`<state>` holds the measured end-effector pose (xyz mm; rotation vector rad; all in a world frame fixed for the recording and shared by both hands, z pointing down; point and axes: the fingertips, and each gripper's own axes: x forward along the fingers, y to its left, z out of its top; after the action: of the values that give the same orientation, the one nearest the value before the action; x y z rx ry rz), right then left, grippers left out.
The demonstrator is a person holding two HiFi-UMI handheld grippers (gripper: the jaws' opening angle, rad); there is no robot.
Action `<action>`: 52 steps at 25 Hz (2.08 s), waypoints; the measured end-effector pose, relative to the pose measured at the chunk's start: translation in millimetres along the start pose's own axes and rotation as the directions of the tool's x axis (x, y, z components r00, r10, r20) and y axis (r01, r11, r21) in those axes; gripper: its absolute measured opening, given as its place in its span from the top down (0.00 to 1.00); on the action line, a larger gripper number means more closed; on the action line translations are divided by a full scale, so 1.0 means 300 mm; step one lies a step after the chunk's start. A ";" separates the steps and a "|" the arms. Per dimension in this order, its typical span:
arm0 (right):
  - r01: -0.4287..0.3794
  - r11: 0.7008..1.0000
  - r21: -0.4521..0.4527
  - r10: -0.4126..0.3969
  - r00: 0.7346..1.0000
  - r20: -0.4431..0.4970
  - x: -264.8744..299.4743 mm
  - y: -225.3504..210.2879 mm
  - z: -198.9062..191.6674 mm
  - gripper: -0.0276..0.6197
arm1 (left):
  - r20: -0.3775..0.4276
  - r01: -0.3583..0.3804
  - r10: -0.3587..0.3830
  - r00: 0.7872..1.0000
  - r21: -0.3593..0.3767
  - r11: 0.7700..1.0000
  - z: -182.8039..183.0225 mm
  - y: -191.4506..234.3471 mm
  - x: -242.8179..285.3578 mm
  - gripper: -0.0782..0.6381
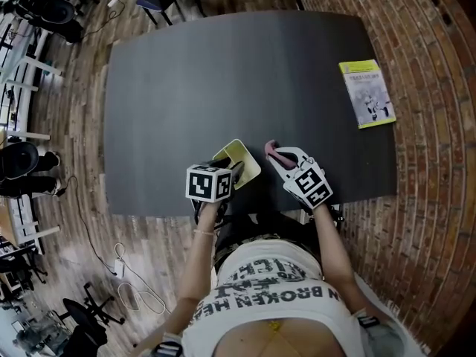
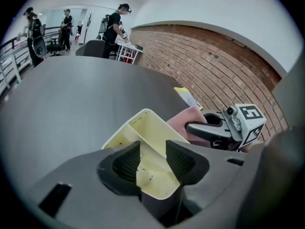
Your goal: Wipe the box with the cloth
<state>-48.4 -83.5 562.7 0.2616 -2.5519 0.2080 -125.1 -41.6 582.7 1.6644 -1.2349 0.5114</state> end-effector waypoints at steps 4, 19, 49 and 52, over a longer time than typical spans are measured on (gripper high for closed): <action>-0.007 1.000 -0.001 0.007 1.000 0.005 0.010 0.016 0.007 0.93 | -0.094 -0.024 0.036 0.995 0.127 0.992 0.006 0.008 -0.006 0.67; -0.053 0.999 -0.010 0.053 0.998 -0.021 0.065 0.056 -0.012 0.93 | -0.334 0.186 -0.019 0.942 0.478 0.859 -0.032 -0.001 -0.031 0.71; -0.231 0.932 -0.281 0.175 0.961 -0.212 0.195 0.168 -0.065 0.93 | -0.280 0.151 -0.016 0.960 0.468 0.871 -0.031 0.000 -0.024 0.71; -0.225 0.935 -0.274 0.171 0.963 -0.209 0.182 0.200 -0.077 0.93 | -0.278 0.139 -0.001 0.961 0.478 0.867 -0.031 0.000 -0.022 0.71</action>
<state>-95.3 -28.6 606.3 -0.1276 -2.3837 -0.0747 -125.7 -30.3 581.8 1.9726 -0.8772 1.0416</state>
